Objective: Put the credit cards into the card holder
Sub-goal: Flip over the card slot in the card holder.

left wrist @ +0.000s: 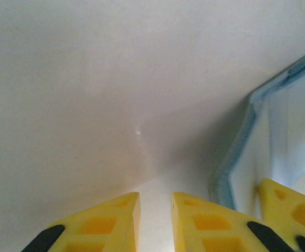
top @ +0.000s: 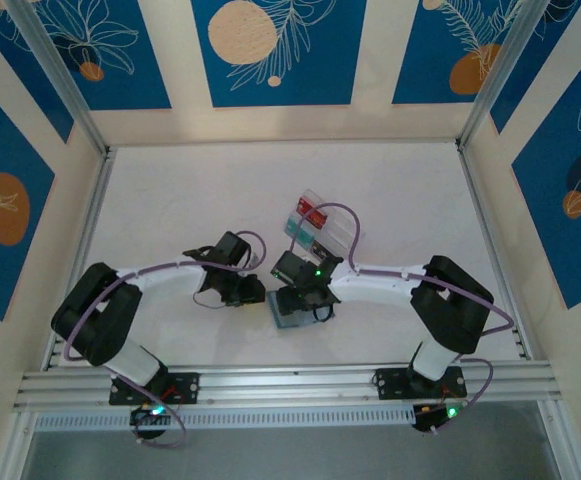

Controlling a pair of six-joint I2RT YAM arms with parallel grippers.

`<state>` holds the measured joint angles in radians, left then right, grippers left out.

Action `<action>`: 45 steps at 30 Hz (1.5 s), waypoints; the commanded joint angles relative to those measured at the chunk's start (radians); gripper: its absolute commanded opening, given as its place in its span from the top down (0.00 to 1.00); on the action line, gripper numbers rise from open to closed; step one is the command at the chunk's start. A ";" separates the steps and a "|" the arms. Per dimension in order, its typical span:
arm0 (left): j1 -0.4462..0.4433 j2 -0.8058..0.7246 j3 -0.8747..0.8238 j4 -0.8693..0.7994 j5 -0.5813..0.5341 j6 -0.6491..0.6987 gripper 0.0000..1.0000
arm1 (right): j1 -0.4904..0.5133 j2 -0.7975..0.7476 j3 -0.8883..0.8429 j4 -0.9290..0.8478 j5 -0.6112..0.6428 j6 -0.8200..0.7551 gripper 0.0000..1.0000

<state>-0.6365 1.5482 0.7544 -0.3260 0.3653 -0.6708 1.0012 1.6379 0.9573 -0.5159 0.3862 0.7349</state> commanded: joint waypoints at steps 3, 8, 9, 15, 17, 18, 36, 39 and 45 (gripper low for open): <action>-0.012 0.027 -0.009 0.003 -0.025 0.026 0.78 | 0.020 -0.090 0.021 -0.081 0.057 0.007 0.16; -0.011 0.041 -0.008 0.016 -0.023 0.023 0.78 | 0.017 -0.058 0.038 -0.082 0.032 -0.013 0.15; -0.011 0.039 -0.009 0.016 -0.023 0.023 0.78 | 0.015 -0.048 0.040 -0.079 0.029 -0.015 0.15; -0.012 0.005 -0.001 0.003 -0.007 0.014 0.78 | 0.014 -0.010 0.032 -0.044 0.007 -0.014 0.17; -0.010 -0.017 0.004 -0.005 0.001 0.008 0.78 | 0.013 0.002 0.027 -0.024 -0.005 -0.016 0.17; -0.010 -0.030 0.006 -0.009 0.005 0.005 0.78 | 0.011 0.010 0.023 -0.020 -0.005 -0.014 0.18; -0.103 0.016 0.092 0.038 0.016 -0.064 0.90 | -0.041 0.050 -0.056 0.066 -0.069 0.003 0.56; -0.111 0.062 0.103 0.062 0.014 -0.073 0.90 | -0.049 0.044 -0.062 0.072 -0.085 0.002 0.62; -0.114 0.110 0.084 0.059 -0.027 -0.057 0.91 | -0.079 -0.001 -0.102 0.109 -0.135 0.003 0.67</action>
<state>-0.7383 1.6413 0.8295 -0.2726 0.3595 -0.7277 0.9363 1.6459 0.9005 -0.4202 0.3210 0.7296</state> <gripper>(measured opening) 0.092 0.327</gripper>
